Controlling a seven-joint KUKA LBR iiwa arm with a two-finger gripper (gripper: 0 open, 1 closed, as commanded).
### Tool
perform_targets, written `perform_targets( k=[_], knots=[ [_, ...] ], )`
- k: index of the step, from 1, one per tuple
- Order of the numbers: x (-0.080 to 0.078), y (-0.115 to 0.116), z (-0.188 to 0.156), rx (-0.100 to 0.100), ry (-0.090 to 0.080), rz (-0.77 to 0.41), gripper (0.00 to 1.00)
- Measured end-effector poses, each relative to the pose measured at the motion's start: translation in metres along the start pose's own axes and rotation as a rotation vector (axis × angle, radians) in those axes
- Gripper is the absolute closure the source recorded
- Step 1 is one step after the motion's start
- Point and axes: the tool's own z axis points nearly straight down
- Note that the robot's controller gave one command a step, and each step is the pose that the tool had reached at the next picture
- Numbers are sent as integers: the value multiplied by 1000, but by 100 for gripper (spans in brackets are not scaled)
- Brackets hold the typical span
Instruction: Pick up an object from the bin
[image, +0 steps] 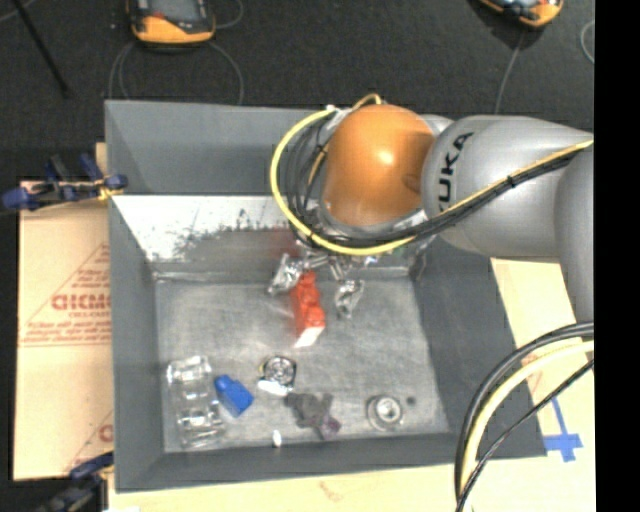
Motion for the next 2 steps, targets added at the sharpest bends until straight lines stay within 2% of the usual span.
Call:
perform_targets(
  k=[1, 2],
  knots=[
    [0, 5, 35, 8, -4, -245, 0],
    [-1, 3, 32, 3, -4, -238, 0]
  ],
)
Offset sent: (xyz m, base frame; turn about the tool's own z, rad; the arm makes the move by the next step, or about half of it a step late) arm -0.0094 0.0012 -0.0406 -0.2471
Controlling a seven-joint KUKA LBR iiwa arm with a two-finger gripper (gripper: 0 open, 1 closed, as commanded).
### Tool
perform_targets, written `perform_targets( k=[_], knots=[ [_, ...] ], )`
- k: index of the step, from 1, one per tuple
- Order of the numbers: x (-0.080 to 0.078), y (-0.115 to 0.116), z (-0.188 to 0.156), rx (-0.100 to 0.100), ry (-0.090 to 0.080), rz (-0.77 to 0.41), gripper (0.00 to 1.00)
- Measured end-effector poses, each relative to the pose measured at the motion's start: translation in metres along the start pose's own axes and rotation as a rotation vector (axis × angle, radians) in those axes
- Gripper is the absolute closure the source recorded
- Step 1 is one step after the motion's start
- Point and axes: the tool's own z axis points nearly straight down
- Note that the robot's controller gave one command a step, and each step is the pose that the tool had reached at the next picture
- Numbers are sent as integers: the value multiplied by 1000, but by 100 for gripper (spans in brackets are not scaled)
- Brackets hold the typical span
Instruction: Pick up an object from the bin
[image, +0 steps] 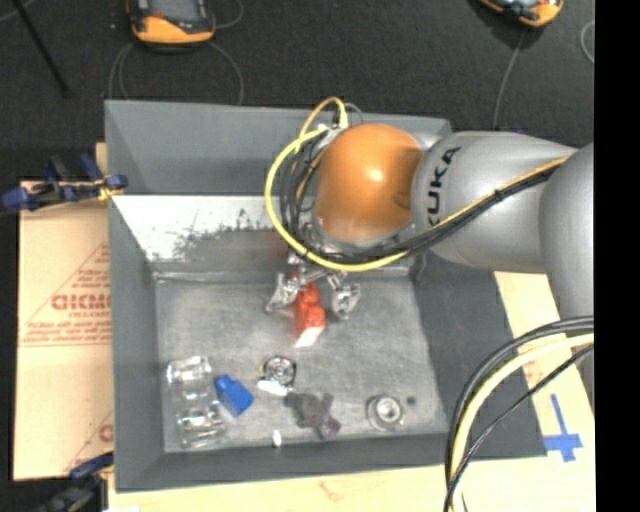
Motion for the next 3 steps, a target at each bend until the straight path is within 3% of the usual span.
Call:
perform_targets(
  k=[1, 2, 3],
  knots=[
    [-1, 0, -2, 0, -2, 1, 100],
    [-2, -4, -71, 0, 4, 9, 100],
    [-2, -5, -75, -5, 2, 17, 100]
  ],
)
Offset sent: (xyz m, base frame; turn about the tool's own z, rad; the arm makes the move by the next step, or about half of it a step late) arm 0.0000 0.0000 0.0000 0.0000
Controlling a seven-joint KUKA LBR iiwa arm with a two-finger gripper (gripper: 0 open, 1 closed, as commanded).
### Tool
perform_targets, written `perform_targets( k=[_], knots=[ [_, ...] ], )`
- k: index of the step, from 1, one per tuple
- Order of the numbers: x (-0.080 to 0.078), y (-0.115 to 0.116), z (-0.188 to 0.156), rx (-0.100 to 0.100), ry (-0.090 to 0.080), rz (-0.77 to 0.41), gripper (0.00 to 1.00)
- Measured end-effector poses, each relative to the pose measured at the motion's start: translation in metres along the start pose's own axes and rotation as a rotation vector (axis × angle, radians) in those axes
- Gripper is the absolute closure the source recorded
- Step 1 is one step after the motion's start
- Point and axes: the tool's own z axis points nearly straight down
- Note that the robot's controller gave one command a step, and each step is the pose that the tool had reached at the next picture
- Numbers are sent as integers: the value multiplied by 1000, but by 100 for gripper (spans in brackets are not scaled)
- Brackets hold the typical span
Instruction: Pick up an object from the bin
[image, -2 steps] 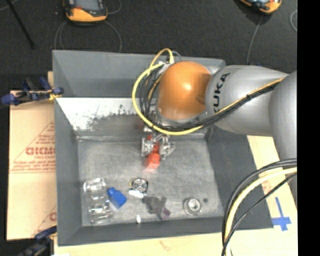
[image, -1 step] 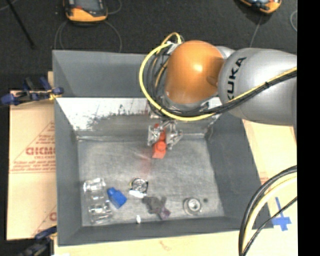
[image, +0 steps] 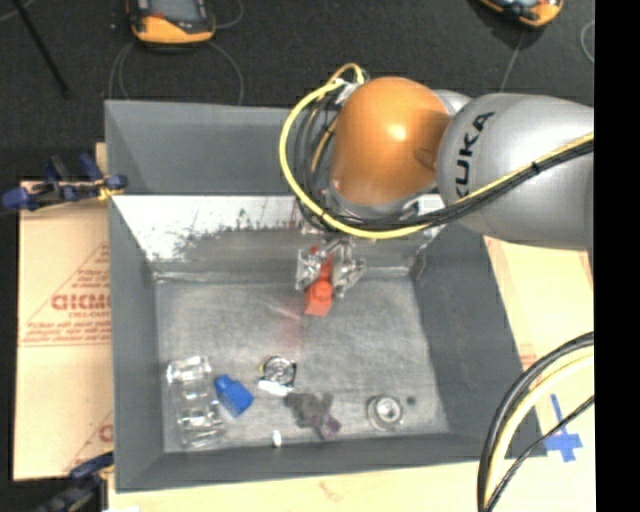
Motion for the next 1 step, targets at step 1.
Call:
perform_targets(
  k=[1],
  knots=[
    [0, -2, -33, 2, 2, 9, 100]
  ],
)
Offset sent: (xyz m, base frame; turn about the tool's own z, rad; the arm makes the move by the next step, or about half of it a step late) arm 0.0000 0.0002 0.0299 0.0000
